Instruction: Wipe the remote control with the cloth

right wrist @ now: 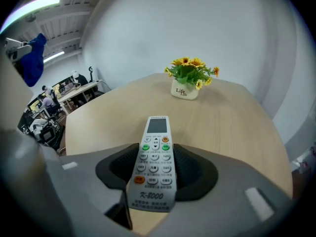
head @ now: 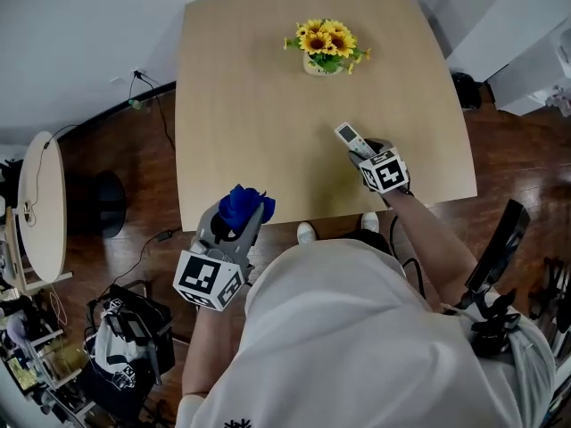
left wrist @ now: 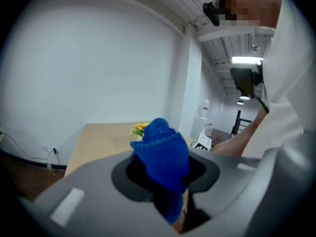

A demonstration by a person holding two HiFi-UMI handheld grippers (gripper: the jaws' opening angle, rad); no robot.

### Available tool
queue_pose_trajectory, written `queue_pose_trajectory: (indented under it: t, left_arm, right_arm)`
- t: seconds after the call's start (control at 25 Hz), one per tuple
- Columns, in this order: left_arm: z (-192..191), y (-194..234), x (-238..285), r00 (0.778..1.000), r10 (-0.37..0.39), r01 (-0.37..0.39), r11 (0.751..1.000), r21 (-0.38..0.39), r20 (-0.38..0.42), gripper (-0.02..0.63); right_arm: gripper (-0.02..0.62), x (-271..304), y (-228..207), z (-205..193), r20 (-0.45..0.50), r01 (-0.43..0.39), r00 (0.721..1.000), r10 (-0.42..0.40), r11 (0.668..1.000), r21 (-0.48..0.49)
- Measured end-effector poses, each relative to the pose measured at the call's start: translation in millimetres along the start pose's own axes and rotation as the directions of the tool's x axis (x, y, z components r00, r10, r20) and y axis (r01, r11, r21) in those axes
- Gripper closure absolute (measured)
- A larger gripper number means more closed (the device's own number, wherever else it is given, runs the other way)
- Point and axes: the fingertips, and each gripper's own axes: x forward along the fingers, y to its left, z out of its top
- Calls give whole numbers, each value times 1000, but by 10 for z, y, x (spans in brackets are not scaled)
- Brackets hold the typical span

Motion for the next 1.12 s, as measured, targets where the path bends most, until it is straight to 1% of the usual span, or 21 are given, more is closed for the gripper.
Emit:
queue_pose_trajectory:
  t: [0.16, 0.32, 0.56, 0.72, 0.76, 0.84, 1.04, 1.12]
  left_arm:
    - [-42, 113, -118, 999, 7, -8, 1000, -6, -35, 462]
    - [-151, 181, -202, 999, -7, 6, 1000, -17, -45, 462]
    - [-224, 217, -363, 999, -27, 26, 999, -21, -46, 462]
    - [-246, 250, -363, 998, -38, 37, 999, -25, -51, 462]
    - [-255, 257, -358, 998, -38, 37, 999, -27, -54, 462]
    - [-283, 261, -360, 998, -43, 41, 999, -30, -54, 462]
    - [-314, 254, -331, 996, -77, 75, 996, -37, -35, 462]
    - [-404, 217, -292, 995, -95, 94, 994, -50, -32, 462]
  right_arm:
    - [377, 171, -48, -77, -8, 66, 998, -65, 997, 50]
    - [376, 252, -28, -156, -24, 112, 994, -110, 992, 53]
    - [374, 286, 35, -292, -41, 154, 987, -152, 987, 51]
    - [371, 293, -20, -268, -29, 155, 988, -153, 986, 61]
    - [339, 300, -27, -258, -27, 150, 989, -149, 987, 61]
    - [310, 295, -27, -257, -23, 145, 989, -144, 988, 51]
    - [307, 90, 3, -277, -6, 174, 985, -174, 985, 7]
    - [291, -112, 37, -314, 1, 193, 981, -193, 981, -23]
